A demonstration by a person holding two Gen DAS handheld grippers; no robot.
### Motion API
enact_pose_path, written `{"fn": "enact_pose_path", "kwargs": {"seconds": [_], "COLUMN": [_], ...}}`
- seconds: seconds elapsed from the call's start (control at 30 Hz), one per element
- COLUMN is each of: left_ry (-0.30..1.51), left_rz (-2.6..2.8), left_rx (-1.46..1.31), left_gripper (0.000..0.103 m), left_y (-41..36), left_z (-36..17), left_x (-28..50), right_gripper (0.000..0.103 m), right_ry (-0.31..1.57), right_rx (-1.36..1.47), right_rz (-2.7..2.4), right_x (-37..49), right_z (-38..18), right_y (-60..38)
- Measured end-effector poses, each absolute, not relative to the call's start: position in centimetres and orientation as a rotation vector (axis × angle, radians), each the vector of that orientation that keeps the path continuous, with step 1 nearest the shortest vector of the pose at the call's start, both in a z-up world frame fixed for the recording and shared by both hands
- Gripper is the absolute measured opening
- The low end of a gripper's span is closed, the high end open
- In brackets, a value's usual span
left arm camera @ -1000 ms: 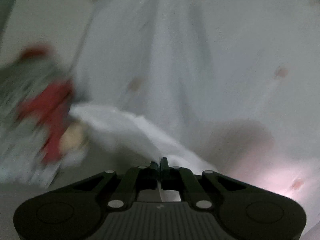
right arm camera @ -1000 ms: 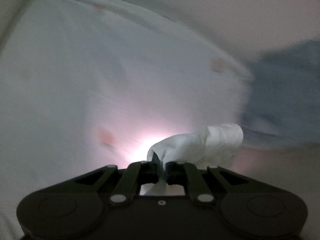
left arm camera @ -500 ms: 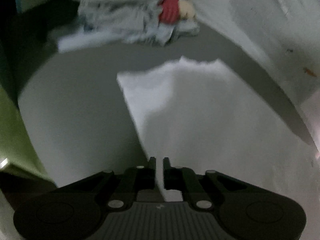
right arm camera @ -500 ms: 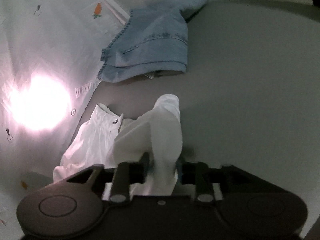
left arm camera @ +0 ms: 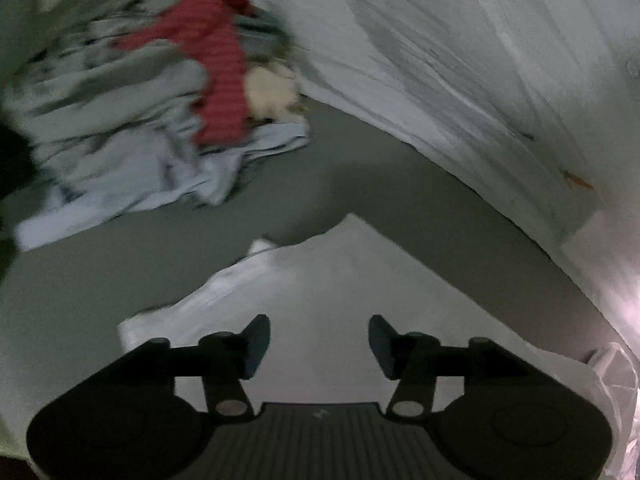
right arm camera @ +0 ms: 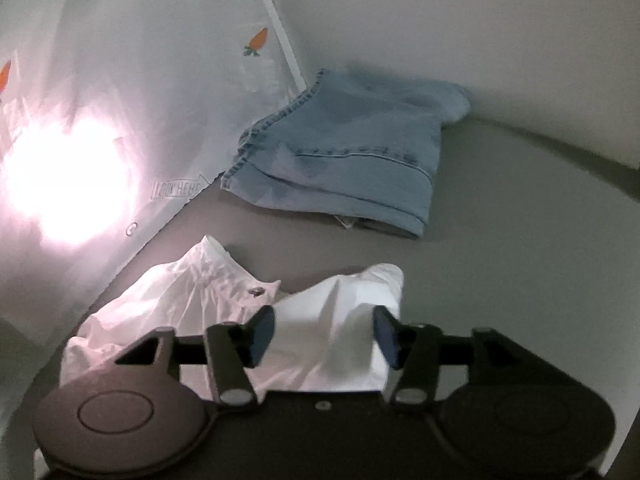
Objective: Fold clothes
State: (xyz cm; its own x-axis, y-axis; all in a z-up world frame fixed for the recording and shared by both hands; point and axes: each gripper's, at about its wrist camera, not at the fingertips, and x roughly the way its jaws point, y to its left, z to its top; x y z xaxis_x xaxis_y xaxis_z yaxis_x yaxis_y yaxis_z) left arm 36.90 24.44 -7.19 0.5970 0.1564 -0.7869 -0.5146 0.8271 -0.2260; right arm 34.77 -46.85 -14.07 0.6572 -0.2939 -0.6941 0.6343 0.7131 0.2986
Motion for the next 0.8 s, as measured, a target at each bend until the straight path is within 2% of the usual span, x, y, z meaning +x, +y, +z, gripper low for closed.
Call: {"fn": "enact_pose_path", "kwargs": {"seconds": [0.07,0.17,0.4,0.53,0.57,0.7,0.8], "left_ry": [0.87,0.908,1.056,1.12,1.135,1.19,1.225], "left_rz": [0.375,0.36,0.454,0.549,0.561,0.602,0.631], "left_rx": [-0.475,-0.515,-0.662,-0.66,-0.658,-0.578,-0.484], "left_gripper": [0.063,0.064,0.064,0.064,0.067,0.069,0.067], "left_y": [24.5,24.9,25.6,25.2,25.1,23.9,22.8], "left_z": [-8.0,-9.6,-13.7,-15.2,-15.4,-15.9,-16.2], "left_x": [39.5,43.7,52.6,55.1,55.6,56.8,57.3], "right_gripper": [0.069,0.072,0.074,0.074,0.075,0.077,0.077], "right_ry": [0.681,0.71,0.775,0.801,0.805,0.822,0.834], "right_rx": [0.561,0.546,0.51,0.511,0.51,0.507,0.504], "right_rz": [-0.571,-0.593,-0.644,-0.658,-0.657,-0.653,-0.649], "right_x": [35.9,37.3,39.1,39.9,40.0,40.5,40.9], "right_z": [-14.3,-14.8,-16.0,-16.7,-16.8,-17.4,-17.8], "right_y": [-46.5,-46.0,-45.8,-45.9,-45.8,-45.7,-45.6]}}
